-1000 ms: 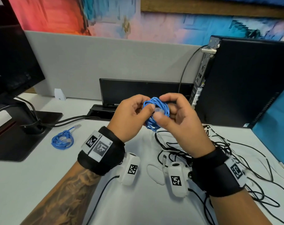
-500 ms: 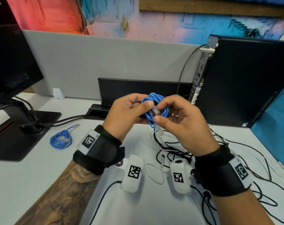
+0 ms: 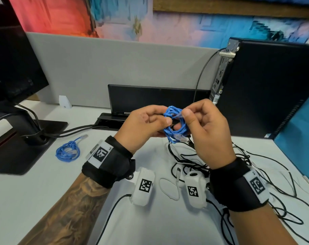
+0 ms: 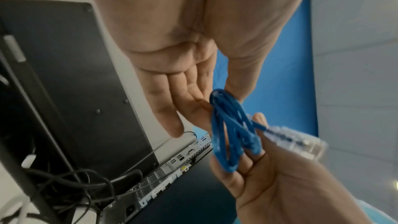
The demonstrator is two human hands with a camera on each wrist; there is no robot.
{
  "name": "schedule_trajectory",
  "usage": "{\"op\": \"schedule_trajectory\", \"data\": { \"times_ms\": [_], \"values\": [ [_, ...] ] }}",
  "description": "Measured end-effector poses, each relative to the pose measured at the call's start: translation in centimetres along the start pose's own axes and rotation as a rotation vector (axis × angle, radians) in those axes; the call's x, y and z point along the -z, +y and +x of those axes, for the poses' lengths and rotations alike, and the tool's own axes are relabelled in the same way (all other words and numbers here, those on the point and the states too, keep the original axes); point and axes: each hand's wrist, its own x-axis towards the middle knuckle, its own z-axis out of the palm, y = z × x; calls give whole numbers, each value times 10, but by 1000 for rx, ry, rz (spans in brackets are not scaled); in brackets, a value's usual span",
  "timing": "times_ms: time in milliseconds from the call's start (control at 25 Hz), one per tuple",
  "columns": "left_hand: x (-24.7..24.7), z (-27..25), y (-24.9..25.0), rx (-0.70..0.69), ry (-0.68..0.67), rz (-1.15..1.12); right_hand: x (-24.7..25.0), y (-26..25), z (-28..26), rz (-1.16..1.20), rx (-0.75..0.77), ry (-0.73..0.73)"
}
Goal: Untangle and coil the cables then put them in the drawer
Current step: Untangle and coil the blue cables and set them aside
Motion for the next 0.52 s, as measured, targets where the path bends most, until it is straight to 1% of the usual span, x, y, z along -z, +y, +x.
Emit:
{"op": "schedule_trajectory", "data": {
  "times_ms": [120,200,320,400,520],
  "values": [
    [2,-1,0,-59,-53,68,3,-3,1,208,-136,22],
    [5,-1,-1,-94,-91,97,1,0,3,344,-244,-5],
    [6,-3,-2,-217,-97,221,0,9,7,535,-419,-58],
    [3,-4,1,-309,-98,375,3,15,9,659,-527,-103],
    [-1,-6,6,-511,-85,701,4,24,9,812,-667,-177]
  ]
}}
